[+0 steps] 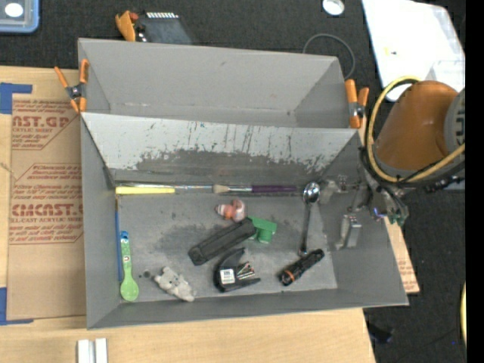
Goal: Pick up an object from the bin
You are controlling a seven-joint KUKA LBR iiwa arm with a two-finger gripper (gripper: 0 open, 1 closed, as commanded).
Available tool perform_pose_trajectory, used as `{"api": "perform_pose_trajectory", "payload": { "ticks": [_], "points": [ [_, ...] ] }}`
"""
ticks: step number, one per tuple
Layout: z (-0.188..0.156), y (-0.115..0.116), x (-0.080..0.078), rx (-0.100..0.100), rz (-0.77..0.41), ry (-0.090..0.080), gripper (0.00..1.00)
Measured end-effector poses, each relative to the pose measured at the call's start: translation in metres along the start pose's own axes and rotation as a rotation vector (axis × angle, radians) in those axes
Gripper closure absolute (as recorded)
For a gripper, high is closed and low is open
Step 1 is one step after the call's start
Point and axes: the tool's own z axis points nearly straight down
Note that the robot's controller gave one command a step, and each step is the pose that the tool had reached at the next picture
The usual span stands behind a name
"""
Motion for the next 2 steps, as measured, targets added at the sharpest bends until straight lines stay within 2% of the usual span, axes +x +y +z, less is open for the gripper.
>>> {"api": "perform_pose_trajectory", "payload": {
  "ticks": [1,2],
  "points": [
    [-0.005,0.001,-0.002,0.001,-0.002,-0.007,0.0],
    [0.065,0.015,-0.007,0.0,0.063,-0.011,0.0]
  ]
}}
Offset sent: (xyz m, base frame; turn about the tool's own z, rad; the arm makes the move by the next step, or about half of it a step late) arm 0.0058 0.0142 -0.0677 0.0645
